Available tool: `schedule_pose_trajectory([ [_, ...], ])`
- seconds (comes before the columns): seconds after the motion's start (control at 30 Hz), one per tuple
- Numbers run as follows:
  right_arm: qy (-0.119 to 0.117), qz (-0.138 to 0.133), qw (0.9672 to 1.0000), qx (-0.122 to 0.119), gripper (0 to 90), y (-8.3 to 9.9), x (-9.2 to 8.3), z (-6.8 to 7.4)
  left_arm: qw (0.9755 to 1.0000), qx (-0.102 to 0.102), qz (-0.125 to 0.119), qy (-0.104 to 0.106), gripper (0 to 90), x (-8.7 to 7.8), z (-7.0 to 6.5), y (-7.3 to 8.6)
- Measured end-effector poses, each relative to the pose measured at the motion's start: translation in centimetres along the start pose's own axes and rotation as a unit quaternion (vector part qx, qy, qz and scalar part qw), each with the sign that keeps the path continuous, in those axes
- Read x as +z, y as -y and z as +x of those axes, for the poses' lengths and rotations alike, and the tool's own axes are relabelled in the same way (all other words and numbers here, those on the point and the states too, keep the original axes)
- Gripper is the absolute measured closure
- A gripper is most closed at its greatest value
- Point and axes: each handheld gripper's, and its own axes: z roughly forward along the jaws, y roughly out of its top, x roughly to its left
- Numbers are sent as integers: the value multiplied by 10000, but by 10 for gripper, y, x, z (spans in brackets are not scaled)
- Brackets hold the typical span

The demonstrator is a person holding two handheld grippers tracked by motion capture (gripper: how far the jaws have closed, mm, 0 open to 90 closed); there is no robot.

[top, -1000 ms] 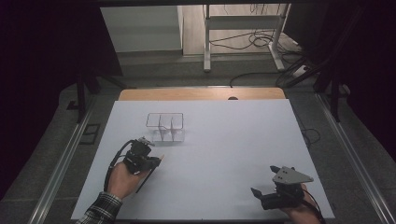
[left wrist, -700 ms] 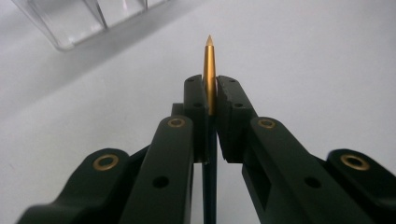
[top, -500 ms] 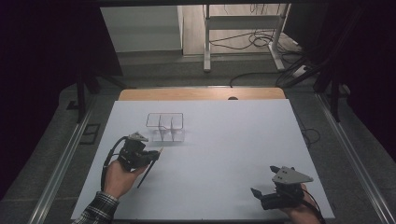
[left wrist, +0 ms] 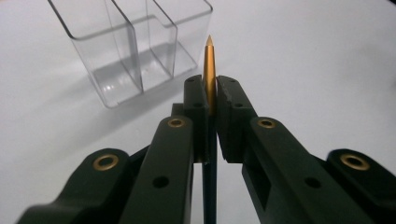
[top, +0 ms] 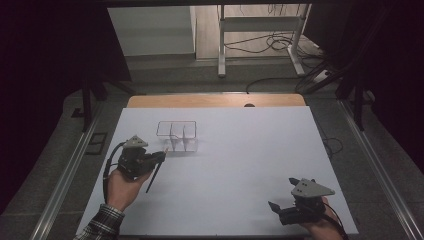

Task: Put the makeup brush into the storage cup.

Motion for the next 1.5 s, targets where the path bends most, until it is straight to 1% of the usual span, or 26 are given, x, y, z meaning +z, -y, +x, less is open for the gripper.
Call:
schedule_pose_trajectory([
  [0.1,-3,3,10000,-5,1,0,0,0,9998,-5,-190,-19,842,-5,0,-2],
  [0.23,-7,14,10000,-8,1,0,0,0,9995,-19,-299,-59,842,-8,1,-4],
  [0.33,-7,13,10000,-10,1,0,0,0,9989,-41,-466,-86,842,-12,3,-6],
  [0.5,-9,17,10000,-12,1,0,0,1,9979,-66,-626,-139,841,-16,7,-10],
  [0.57,-6,17,10000,-17,1,0,1,1,9971,-88,-729,-174,842,-17,9,-11],
  [0.6,-6,17,10000,-16,1,0,1,1,9971,-88,-729,-174,842,-17,9,-11],
  [0.67,-6,17,10000,-20,1,0,1,1,9957,-118,-894,-219,842,-20,12,-14],
  [0.8,-12,17,10000,-22,1,0,1,1,9944,-131,-1026,-237,842,-21,14,-17],
  [0.83,-12,16,10000,-22,1,0,1,1,9935,-136,-1095,-265,842,-22,15,-19],
  [0.97,-11,13,10000,-20,0,0,1,1,9916,-119,-1244,-319,842,-22,17,-24],
  [1.0,-14,15,10000,-16,1,0,1,1,9916,-119,-1244,-319,842,-22,17,-24],
  [1.2,-20,14,10000,-17,1,0,1,1,9891,-141,-1408,-412,841,-23,20,-29],
  [1.27,-20,9,10000,-20,1,0,1,1,9878,-177,-1482,-439,841,-22,22,-30],
  [1.33,-20,12,10000,-24,1,0,1,1,9859,-242,-1595,-448,841,-22,25,-31],
  [1.37,-20,12,10000,-24,1,0,1,1,9859,-242,-1595,-448,842,-22,25,-31],
  [1.4,-20,15,10000,-22,1,0,1,1,9852,-271,-1632,-450,842,-21,26,-31],
  [1.5,-21,22,10000,-27,1,0,1,1,9841,-324,-1685,-462,842,-19,29,-33],
])
